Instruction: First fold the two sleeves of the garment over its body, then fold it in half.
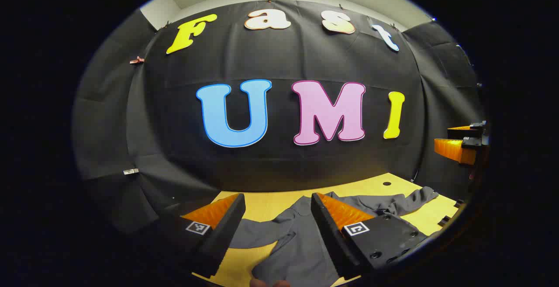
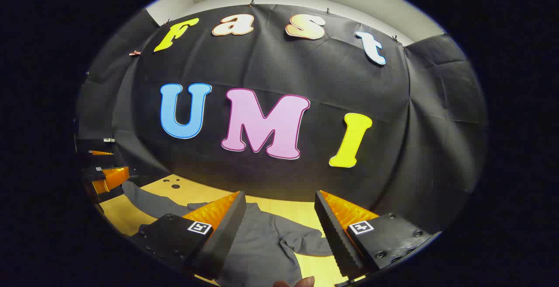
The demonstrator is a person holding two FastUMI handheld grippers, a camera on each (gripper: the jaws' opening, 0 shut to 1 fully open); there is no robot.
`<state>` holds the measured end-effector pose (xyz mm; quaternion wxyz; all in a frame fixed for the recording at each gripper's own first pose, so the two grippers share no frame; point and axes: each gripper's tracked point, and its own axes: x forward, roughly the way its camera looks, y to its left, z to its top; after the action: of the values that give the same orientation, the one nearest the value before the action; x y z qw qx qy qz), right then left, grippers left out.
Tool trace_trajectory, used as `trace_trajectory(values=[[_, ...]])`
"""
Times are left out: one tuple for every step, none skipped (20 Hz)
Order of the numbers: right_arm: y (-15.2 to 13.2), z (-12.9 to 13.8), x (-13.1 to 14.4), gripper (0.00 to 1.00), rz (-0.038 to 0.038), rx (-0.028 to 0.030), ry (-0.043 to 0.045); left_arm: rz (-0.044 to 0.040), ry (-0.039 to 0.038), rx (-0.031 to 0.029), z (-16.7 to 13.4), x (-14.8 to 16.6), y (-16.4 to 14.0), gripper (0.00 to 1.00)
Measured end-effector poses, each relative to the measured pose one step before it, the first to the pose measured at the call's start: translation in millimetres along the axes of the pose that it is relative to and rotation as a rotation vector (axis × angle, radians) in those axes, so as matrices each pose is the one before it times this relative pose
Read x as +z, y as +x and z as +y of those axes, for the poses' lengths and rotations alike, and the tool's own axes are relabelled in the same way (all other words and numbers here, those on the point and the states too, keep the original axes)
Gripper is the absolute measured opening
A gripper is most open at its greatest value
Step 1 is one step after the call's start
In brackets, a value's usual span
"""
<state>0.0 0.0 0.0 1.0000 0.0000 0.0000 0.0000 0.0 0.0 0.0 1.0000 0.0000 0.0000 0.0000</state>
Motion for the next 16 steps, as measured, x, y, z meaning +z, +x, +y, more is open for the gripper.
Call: trace_trajectory(values=[[0.54, -1.19, -0.42, 0.98, 0.00318, 0.00242, 0.00116, 0.00141, 0.00071, -0.00154, -3.19, 0.26, 0.71, 0.95], [-0.05, -1.70, -0.61, 0.98, 0.00033, 0.00107, 0.00250, 0.00392, -0.00290, -0.00043, -4.37, 0.96, 2.06, 0.95], [0.59, -2.08, 0.40, 0.98, -0.00052, -0.00016, 0.00077, 0.00655, -0.00397, -0.00077, -9.74, -0.51, 6.40, 0.95], [0.81, -1.51, -1.11, 0.97, 0.00163, 0.00260, 0.00245, 0.00349, -0.00307, -0.00124, -4.89, 0.71, 2.37, 0.95], [-0.10, -1.57, -1.19, 0.98, 0.00394, 0.00156, 0.00292, -0.00084, -0.00088, 0.00196, -0.91, -1.01, -1.40, 0.95], [1.07, -1.37, -1.77, 0.98, 0.00348, 0.00190, 0.00156, -0.00204, 0.00158, -0.00148, -2.57, 0.28, -1.64, 0.95], [0.68, -1.46, -0.49, 0.98, -0.00004, 0.00252, -0.00080, -0.00405, 0.00516, -0.00035, -3.33, 1.89, -0.23, 0.95], [0.67, -2.12, 0.17, 0.97, -0.00184, 0.00151, -0.00225, -0.00467, 0.00613, 0.00093, -2.27, 2.93, 0.32, 0.95], [0.60, -1.75, 0.53, 0.98, -0.00250, 0.00184, -0.00351, -0.00417, 0.00421, 0.00122, -2.11, 0.89, 0.63, 0.95], [0.43, -1.24, -0.78, 0.98, -0.00015, 0.00320, -0.00389, -0.00301, 0.00297, 0.00035, -2.60, 2.05, 0.93, 0.95], [0.52, -1.55, -0.51, 0.97, -0.00108, 0.00330, -0.00264, -0.00164, 0.00078, 0.00023, -2.68, 0.12, 1.09, 0.95], [1.21, -1.32, -0.19, 0.97, 0.00036, 0.00311, 0.00094, 0.00179, -0.00002, -0.00012, -2.57, -0.44, 0.20, 0.95], [1.03, -1.29, 0.00, 0.97, 0.00097, 0.00352, 0.00228, 0.00316, 0.00114, 0.00156, -2.70, 0.03, 1.01, 0.95], [0.73, -2.60, -0.88, 0.98, -0.00085, -0.00110, 0.00135, 0.00224, 0.00082, 0.00130, -1.96, 0.12, 0.67, 0.95], [1.74, -2.89, -0.58, 0.98, 0.00263, -0.00184, 0.00010, 0.00275, 0.00026, 0.00203, -2.23, -0.95, 0.66, 0.95], [1.63, -4.95, -2.25, 0.97, 0.00454, -0.00593, 0.00198, 0.00251, -0.00051, 0.00056, -2.31, 0.27, 0.13, 0.95]])
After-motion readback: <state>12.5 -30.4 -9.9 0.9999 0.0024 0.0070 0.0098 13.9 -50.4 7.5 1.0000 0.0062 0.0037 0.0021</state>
